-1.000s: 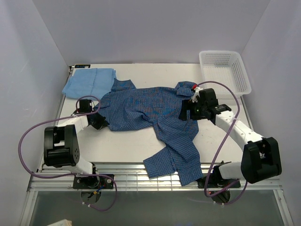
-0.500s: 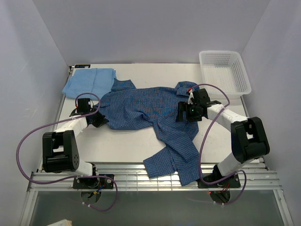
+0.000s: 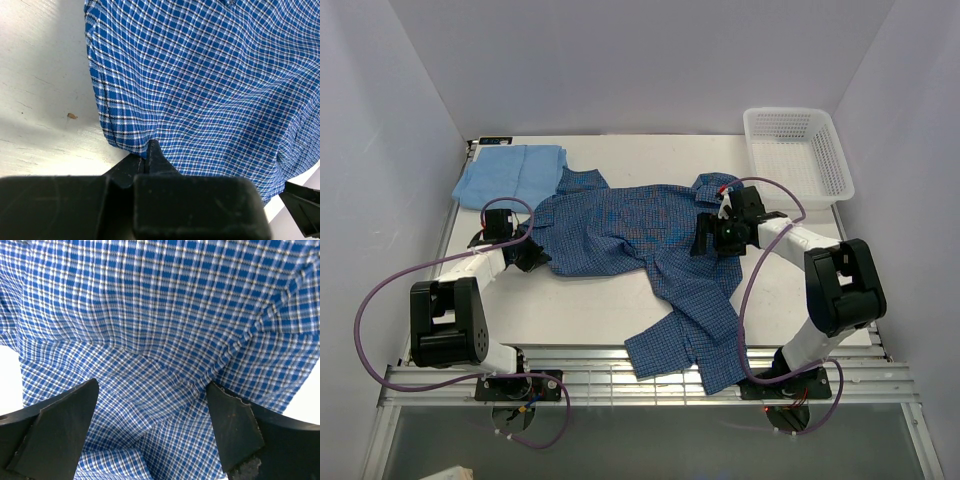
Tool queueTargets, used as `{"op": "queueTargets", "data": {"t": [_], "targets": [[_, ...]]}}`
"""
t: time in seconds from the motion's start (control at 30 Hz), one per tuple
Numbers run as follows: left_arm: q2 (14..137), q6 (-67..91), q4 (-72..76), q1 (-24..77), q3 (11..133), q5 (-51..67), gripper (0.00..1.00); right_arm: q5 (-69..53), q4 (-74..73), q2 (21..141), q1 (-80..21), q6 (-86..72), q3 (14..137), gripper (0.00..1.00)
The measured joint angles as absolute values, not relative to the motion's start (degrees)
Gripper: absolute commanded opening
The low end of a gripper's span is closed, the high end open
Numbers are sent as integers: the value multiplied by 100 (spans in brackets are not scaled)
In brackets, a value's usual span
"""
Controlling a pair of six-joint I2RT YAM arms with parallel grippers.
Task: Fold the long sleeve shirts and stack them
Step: Flatten the shirt out
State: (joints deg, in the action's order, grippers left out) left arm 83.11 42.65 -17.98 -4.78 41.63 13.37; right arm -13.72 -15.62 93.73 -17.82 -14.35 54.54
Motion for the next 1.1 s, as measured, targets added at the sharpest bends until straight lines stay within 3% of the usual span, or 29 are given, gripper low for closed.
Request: {"op": "queueTargets", "data": {"t": [0.1, 0.3, 0.37, 0.5, 0.53, 0.6, 0.93, 1.1], "targets": [[8309, 4250, -1798, -478, 4163, 1339, 0, -1476, -1452, 9467, -1765, -1503, 5468, 99], [8289, 4244, -1809, -478, 4163, 1341, 0, -1660, -1288, 9612, -1765, -1664, 5496, 86], [8281, 4241, -1833, -478, 4163, 1341, 0, -1717, -1203, 9612, -1765, -1708, 5496, 76], [8274, 4241, -1900, -478, 4163, 1341, 0, -1793, -1028, 9612, -1765, -1839, 5496, 45], [8274, 4241, -1914, -478, 4163, 1339, 0, -1798, -993, 9612, -1765, -1890, 5494, 27], [8267, 4241, -1929, -478, 4163, 1339, 0, -1793, -941, 9612, -1765, -1929, 5494, 8], [7828, 4191, -2023, -478, 4379, 1339, 0, -1210, -808, 8807, -1763, -1905, 5306, 8], [7478, 4064, -2246, -475, 5249, 1177, 0, -1052, -978, 8055, -1688, -1553, 5953, 8]]}}
